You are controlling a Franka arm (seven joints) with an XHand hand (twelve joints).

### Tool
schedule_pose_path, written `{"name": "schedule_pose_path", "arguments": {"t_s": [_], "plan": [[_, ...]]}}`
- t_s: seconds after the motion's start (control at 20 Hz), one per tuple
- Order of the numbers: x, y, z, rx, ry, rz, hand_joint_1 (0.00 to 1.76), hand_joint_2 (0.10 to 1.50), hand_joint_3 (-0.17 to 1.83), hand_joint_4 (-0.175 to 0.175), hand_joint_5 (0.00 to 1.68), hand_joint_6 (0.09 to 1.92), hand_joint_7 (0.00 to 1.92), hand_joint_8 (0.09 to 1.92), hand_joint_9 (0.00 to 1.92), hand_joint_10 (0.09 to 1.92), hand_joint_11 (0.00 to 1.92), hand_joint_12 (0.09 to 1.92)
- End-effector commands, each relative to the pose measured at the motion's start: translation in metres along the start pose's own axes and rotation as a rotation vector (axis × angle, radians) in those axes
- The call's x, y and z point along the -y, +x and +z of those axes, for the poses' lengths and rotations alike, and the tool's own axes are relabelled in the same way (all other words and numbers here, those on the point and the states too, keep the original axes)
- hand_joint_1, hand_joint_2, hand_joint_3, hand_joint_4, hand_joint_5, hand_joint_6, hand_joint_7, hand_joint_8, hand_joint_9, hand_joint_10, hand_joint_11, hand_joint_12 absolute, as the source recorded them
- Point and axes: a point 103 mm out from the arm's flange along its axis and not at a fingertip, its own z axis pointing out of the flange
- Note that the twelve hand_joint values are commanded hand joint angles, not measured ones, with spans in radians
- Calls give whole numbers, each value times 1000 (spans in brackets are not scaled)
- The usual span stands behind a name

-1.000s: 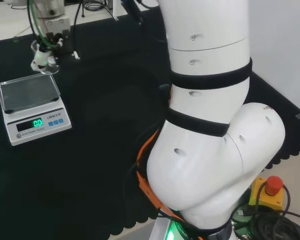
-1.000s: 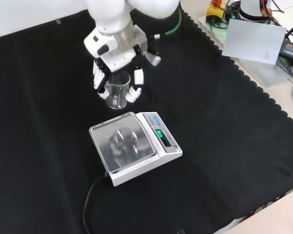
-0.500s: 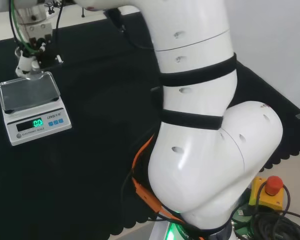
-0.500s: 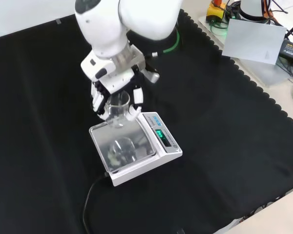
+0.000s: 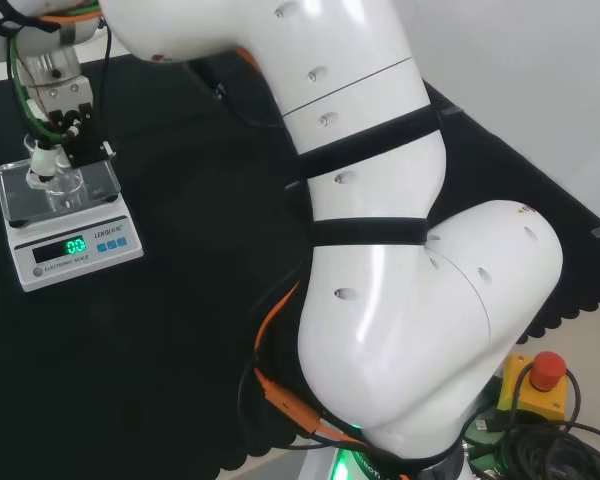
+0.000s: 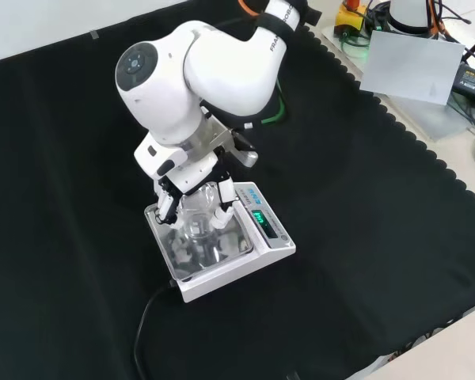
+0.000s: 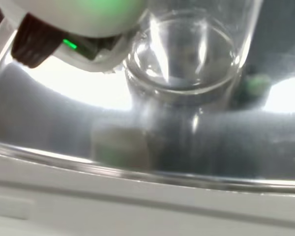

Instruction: Put the beaker on the electronic balance.

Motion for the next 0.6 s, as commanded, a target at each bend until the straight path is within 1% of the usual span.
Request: {"name": "schedule_pose_path", "arguments": {"t_s": [0.05, 0.15, 0.25, 0.3, 0.4, 0.45, 0.6], "plan": [[5, -4, 8, -8, 68, -8, 1126, 483, 796, -51, 603, 1035, 834, 846, 1121, 617, 858, 1161], [9, -6, 2, -7, 61, -13, 1019, 457, 736, -48, 319, 805, 567, 855, 883, 692, 614, 1292], [13, -7, -7, -1, 43, -20, 902, 462, 633, -44, 143, 524, 307, 847, 618, 817, 369, 1405], [16, -7, -12, 3, 30, -24, 858, 469, 584, -36, 87, 385, 198, 834, 499, 872, 261, 1444], [21, -8, -23, 6, 4, -33, 805, 485, 502, -23, 31, 170, 58, 798, 336, 936, 115, 1491], [24, -8, -29, 8, -7, -36, 786, 492, 468, -17, 16, 93, 28, 735, 280, 948, 68, 1503], [33, -7, -42, 11, -24, -44, 750, 508, 382, -1, 1, 87, 2, 532, 170, 957, 8, 1483]]}}
